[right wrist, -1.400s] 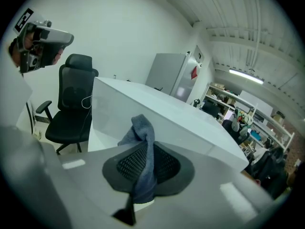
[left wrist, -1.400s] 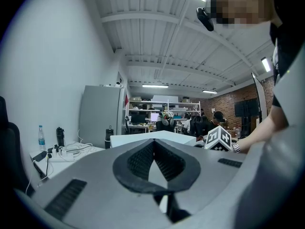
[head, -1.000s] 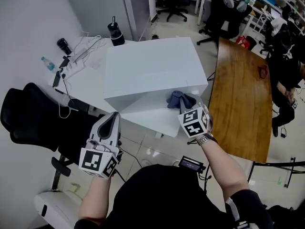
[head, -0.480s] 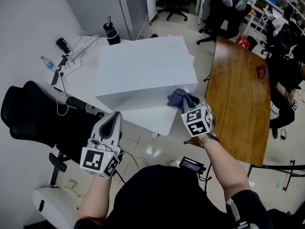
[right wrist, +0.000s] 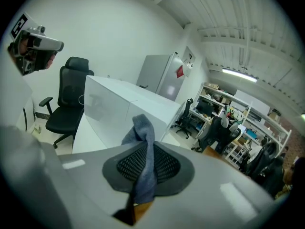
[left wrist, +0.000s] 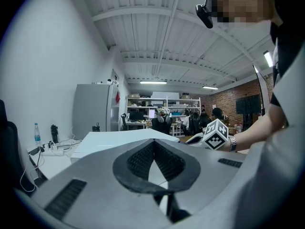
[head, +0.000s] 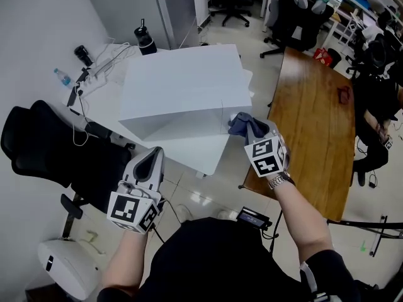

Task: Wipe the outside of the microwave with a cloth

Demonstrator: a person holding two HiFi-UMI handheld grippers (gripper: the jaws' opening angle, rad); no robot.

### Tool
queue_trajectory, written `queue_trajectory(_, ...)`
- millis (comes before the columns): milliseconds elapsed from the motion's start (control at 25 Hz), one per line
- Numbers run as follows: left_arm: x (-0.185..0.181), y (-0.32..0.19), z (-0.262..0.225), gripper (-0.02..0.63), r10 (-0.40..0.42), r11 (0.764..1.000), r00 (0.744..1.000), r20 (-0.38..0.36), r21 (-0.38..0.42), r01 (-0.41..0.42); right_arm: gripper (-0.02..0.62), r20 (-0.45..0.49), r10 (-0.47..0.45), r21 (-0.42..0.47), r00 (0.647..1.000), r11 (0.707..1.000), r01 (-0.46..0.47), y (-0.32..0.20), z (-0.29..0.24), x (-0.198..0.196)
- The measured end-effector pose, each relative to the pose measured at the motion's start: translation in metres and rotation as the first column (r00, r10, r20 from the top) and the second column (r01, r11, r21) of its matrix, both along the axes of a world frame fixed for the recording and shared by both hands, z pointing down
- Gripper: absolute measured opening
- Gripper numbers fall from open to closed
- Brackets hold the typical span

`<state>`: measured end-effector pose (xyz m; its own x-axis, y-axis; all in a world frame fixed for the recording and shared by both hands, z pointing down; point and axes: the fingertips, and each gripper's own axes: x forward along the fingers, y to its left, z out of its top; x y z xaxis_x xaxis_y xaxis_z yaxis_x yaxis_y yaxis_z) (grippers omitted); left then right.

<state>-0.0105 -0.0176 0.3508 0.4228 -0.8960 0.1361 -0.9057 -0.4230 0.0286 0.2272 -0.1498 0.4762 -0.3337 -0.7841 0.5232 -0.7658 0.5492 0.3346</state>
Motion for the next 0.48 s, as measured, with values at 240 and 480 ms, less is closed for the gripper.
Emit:
queue_trajectory(240,0.032,0.008,0.021,0.005,0.079,0.993,0.997,-0.009,-0.083,-0.079,0.035,0.061,-0.067,0.021,0.996,0.998,0.066,0.019,-0.027,0.002)
queue_trajectory(480,0.074,0.017,0.031,0.118,0.201,0.975,0.979,0.020,-0.101,-0.198,0.035,0.132,-0.243,0.074,0.961,0.969,0.235,0.060,-0.075,-0.020)
